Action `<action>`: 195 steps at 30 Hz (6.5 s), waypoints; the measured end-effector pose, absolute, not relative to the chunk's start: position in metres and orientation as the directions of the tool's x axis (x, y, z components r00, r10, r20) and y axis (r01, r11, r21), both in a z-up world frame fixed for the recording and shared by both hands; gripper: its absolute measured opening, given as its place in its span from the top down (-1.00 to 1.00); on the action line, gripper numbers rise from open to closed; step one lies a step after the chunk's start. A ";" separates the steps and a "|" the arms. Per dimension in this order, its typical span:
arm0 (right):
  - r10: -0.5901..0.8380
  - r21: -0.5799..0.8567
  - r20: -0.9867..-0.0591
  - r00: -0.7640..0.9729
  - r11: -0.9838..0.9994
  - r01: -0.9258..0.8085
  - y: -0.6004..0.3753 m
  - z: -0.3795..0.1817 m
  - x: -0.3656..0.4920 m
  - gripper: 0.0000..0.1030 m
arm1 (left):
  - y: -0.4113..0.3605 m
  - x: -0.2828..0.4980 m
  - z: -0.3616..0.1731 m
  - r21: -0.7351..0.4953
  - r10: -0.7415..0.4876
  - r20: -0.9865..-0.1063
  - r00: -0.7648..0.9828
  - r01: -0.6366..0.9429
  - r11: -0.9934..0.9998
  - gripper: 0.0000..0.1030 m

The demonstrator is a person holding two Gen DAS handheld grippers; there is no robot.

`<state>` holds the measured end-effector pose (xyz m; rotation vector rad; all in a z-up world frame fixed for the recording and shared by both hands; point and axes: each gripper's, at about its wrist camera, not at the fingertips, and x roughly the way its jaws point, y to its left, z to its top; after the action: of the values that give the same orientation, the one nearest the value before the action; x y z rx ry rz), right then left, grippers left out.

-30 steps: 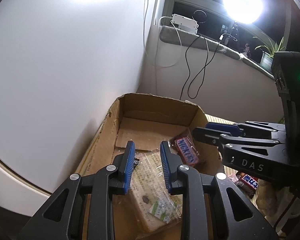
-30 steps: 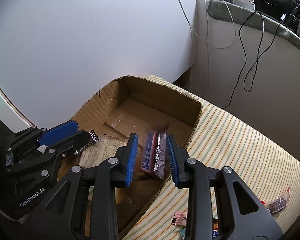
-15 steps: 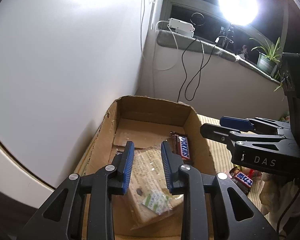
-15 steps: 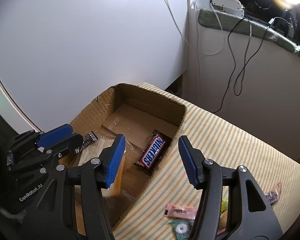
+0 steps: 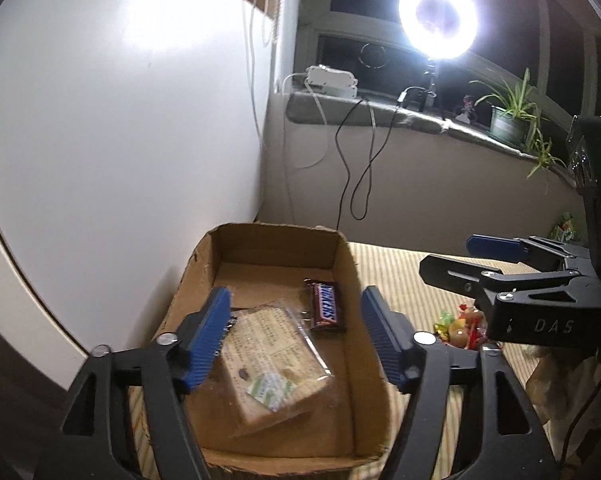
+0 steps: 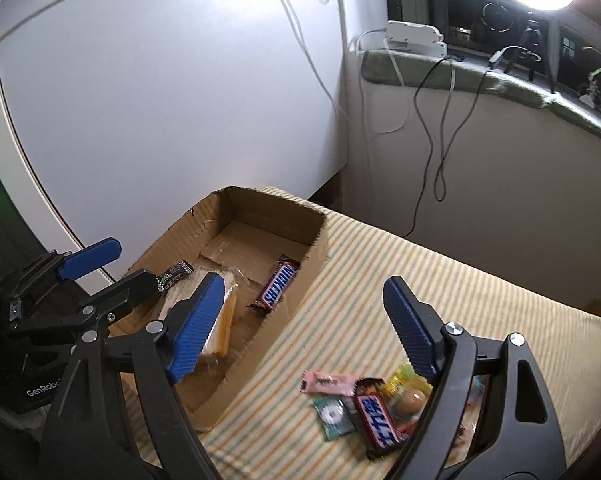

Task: Organize snacks
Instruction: 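Withdraw both open tools from the box back toward the snack pile, then grasp the red-trimmed candy bag with the left tool while the right grasps the green packet, then carry the candy bag with the left tool and green packet with the right over the box, then open both tools to drop the candy bag and green packet into the box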

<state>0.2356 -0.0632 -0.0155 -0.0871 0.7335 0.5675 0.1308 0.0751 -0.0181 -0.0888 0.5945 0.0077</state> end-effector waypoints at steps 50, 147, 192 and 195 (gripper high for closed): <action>0.236 0.091 -0.816 0.527 0.954 -0.286 -0.289 -0.116 0.194 -0.20 | -0.120 0.160 -0.091 -0.127 -0.321 -0.716 0.619 0.337 0.933 -0.28; 0.425 0.032 -0.720 0.549 0.810 -0.586 -0.055 -0.034 0.220 0.48 | 0.093 0.108 -0.041 -0.126 -0.072 -0.588 0.806 -0.003 0.992 0.04; 0.439 -0.008 -0.716 0.543 0.773 -0.635 0.007 -0.042 0.235 -0.68 | 0.116 0.111 -0.047 -0.073 0.012 -0.610 0.792 -0.071 0.995 -0.50; 0.435 -0.011 -0.714 0.548 0.776 -0.631 0.003 -0.041 0.234 -0.68 | 0.115 0.111 -0.046 -0.074 0.013 -0.611 0.791 -0.073 0.995 -0.50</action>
<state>0.2344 0.0033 -0.0405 -0.2815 0.7602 0.6413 0.1113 0.1153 -0.0462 -0.0951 0.6565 0.0462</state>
